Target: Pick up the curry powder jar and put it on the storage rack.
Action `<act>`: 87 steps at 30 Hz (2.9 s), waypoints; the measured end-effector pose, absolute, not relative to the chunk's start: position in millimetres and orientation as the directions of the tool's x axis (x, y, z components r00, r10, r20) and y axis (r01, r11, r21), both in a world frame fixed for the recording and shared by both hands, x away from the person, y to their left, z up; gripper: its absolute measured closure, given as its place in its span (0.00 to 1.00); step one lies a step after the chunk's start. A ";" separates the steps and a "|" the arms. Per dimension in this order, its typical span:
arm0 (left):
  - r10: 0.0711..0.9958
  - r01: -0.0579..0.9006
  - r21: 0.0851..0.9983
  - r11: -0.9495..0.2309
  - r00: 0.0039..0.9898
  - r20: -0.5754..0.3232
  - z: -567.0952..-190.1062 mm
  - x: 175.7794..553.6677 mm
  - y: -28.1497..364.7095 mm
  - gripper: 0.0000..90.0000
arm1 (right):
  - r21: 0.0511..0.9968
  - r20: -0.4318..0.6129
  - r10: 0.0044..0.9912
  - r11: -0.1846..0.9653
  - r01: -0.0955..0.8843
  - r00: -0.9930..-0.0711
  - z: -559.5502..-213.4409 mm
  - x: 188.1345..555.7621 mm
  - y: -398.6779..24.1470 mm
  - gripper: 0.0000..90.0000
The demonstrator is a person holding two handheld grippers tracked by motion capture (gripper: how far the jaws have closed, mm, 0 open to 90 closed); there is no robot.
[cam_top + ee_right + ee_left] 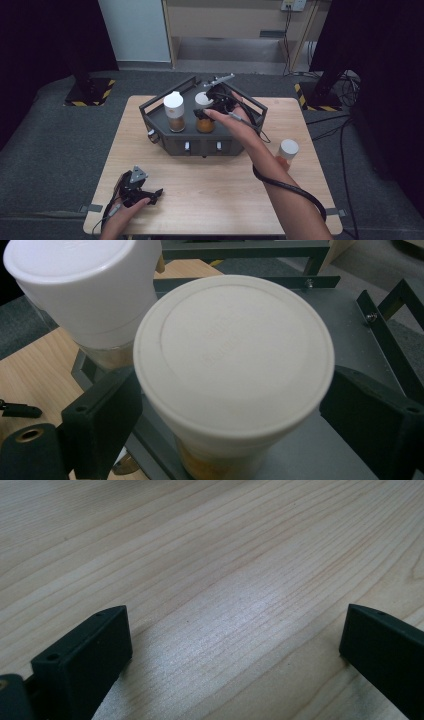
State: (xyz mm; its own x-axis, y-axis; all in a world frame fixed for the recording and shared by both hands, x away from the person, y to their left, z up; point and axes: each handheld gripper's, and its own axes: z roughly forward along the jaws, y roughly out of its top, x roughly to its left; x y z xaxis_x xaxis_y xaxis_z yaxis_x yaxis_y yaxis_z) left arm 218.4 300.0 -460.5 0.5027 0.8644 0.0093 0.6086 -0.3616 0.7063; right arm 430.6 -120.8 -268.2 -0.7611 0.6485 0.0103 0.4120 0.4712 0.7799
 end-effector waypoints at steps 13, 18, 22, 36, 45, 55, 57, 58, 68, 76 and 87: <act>0.864 0.609 0.706 -0.362 0.503 0.009 -460.4 218.4 300.1 0.00 | 0.792 -0.016 0.638 0.478 0.380 -0.770 -262.8 414.6 -136.5 0.04; 0.864 0.609 0.706 -0.362 0.503 0.009 -460.4 218.4 300.0 0.00 | 0.791 -0.024 0.636 0.484 0.374 -0.772 -259.5 408.5 -143.7 0.04; 0.864 0.609 0.706 -0.361 0.503 0.009 -460.4 218.4 300.0 0.00 | 0.790 -0.025 0.633 0.487 0.373 -0.773 -257.9 404.8 -149.6 0.04; 0.865 0.609 0.706 -0.362 0.503 0.009 -460.4 218.4 300.0 0.00 | 0.776 -0.053 0.637 0.511 0.370 -0.769 -253.6 392.0 -175.9 0.04; 0.864 0.609 0.707 -0.361 0.503 0.009 -460.5 218.6 299.9 0.00 | 0.751 -0.082 0.638 0.545 0.374 -0.765 -252.7 383.9 -192.5 0.04; 0.865 0.608 0.707 -0.360 0.502 0.009 -460.6 218.6 299.8 0.00 | 0.742 -0.080 0.658 0.540 0.396 -0.749 -258.1 378.2 -213.7 0.05; 0.865 0.608 0.707 -0.360 0.502 0.009 -460.6 218.6 299.8 0.00 | 0.742 -0.078 0.659 0.539 0.398 -0.748 -258.8 377.2 -216.8 0.05; 0.865 0.608 0.707 -0.360 0.502 0.009 -460.7 218.6 299.7 0.00 | 0.742 -0.079 0.659 0.540 0.398 -0.748 -259.4 376.7 -218.4 0.05; 0.865 0.608 0.707 -0.360 0.502 0.009 -460.7 218.6 299.7 0.00 | 0.742 -0.052 0.657 0.529 0.412 -0.752 -257.9 369.2 -231.9 0.05; 0.865 0.608 0.707 -0.360 0.502 0.009 -460.6 218.6 299.7 0.00 | 0.731 -0.073 0.666 0.542 0.415 -0.742 -259.5 364.3 -236.7 0.05; 0.865 0.608 0.707 -0.360 0.502 0.009 -460.7 218.5 299.7 0.00 | 0.733 -0.095 0.683 0.540 0.413 -0.724 -261.8 356.2 -255.9 0.05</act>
State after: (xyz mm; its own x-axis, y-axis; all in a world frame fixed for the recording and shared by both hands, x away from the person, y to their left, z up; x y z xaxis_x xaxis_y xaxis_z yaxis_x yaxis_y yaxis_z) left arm 218.5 299.7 -460.7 0.5016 0.8651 0.0088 0.6083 -0.3599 0.7074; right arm 356.2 -255.9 -261.8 -0.7241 0.6831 -0.0952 0.4129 0.5400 0.7334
